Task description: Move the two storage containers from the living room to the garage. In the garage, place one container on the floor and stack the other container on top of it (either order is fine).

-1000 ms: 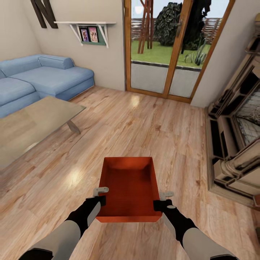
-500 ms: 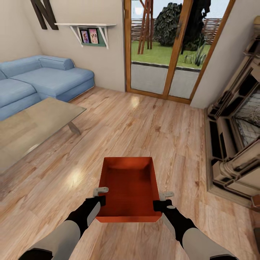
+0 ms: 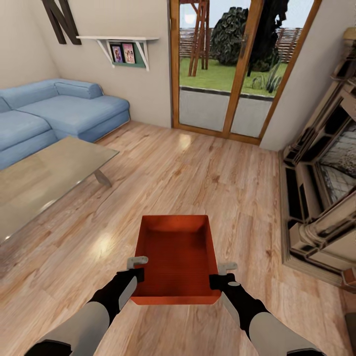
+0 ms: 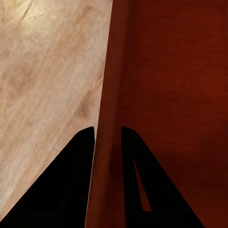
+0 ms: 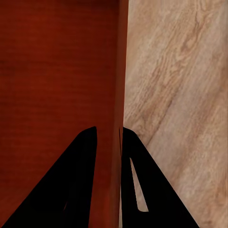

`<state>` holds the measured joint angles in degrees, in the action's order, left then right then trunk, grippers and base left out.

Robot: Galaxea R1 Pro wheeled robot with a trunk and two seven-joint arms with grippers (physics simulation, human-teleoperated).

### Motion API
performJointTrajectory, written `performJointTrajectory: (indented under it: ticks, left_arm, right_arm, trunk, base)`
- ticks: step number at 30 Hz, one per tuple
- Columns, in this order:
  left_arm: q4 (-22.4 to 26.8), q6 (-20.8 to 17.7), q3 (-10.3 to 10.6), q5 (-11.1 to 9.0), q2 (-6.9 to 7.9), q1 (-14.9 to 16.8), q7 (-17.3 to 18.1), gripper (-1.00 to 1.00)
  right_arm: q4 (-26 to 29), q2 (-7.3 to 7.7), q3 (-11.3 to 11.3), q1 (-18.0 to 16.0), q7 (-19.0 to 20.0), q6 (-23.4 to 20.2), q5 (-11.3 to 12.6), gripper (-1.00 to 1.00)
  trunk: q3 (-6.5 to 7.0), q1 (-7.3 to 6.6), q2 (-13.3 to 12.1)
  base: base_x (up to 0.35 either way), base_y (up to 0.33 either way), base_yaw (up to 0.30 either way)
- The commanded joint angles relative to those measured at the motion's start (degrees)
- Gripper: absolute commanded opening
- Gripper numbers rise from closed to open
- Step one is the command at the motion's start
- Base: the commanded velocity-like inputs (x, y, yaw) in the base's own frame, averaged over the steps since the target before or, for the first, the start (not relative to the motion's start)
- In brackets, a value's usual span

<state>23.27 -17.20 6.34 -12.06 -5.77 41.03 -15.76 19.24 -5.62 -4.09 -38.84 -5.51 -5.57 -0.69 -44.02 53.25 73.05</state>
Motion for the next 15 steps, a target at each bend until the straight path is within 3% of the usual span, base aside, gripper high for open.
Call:
performJointTrajectory:
  ticks: [1, 15]
  left_arm:
    - [0.02, -0.55, -0.62, 0.28, 0.23, 0.01, -0.84, -1.0]
    - [0.02, -0.55, -0.62, 0.28, 0.24, 0.01, -0.85, -1.0]
  right_arm:
    - [0.28, 0.07, -0.57, -0.01, -0.46, 1.35, 0.03, -1.0]
    - [0.27, 0.15, -0.44, -0.01, -0.46, 1.35, 0.08, -1.0]
  trunk:
    - [0.23, -0.23, -0.39]
    - [3.98, -3.3, -6.01]
  base:
    - [0.0, 0.0, 0.0]
    - [0.0, 0.0, 0.0]
